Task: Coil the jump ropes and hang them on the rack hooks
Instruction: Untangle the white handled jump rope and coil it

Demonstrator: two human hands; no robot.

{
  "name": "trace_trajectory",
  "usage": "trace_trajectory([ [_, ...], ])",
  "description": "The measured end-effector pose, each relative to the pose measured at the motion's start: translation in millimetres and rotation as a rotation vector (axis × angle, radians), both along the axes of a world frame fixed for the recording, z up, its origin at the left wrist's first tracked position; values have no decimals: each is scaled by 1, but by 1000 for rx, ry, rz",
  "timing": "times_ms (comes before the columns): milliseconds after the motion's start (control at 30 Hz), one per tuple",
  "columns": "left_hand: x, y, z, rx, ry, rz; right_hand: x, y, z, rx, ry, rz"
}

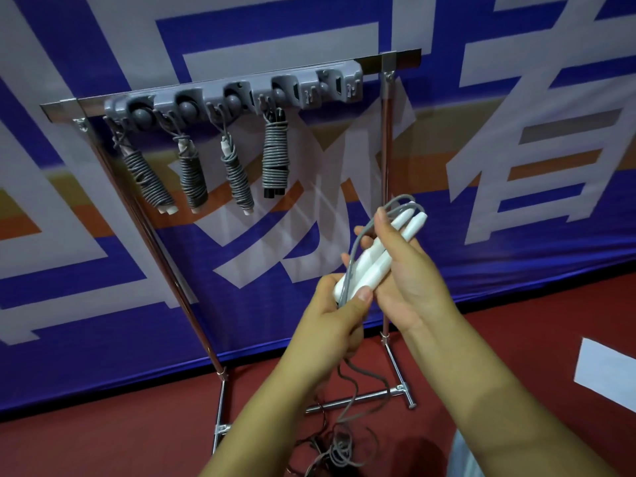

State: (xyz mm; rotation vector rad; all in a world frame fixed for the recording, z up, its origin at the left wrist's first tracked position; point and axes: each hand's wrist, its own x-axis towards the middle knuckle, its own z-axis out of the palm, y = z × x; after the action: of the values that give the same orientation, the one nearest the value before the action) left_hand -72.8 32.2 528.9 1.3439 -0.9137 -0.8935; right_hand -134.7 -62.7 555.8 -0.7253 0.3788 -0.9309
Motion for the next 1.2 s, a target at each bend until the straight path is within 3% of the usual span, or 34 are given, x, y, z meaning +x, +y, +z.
trace_trajectory([
  [233,5,3,11,20,75,-109,-2,7,-6,21,34,258],
  [567,15,7,17,83,-83,31,-7,-4,-5,228,-68,68],
  [733,20,12,20,67,107,-128,-8,-6,-4,251,-82,-17],
  [900,16,17,22,-32,353,-231,-3,-2,0,133,-120,-74],
  [1067,6,20,2,-64,242,-306,-7,4,13,136,-184,-43],
  [1200,17,19,-6,-45,63,-312,-13,9,17,181,-105,56],
])
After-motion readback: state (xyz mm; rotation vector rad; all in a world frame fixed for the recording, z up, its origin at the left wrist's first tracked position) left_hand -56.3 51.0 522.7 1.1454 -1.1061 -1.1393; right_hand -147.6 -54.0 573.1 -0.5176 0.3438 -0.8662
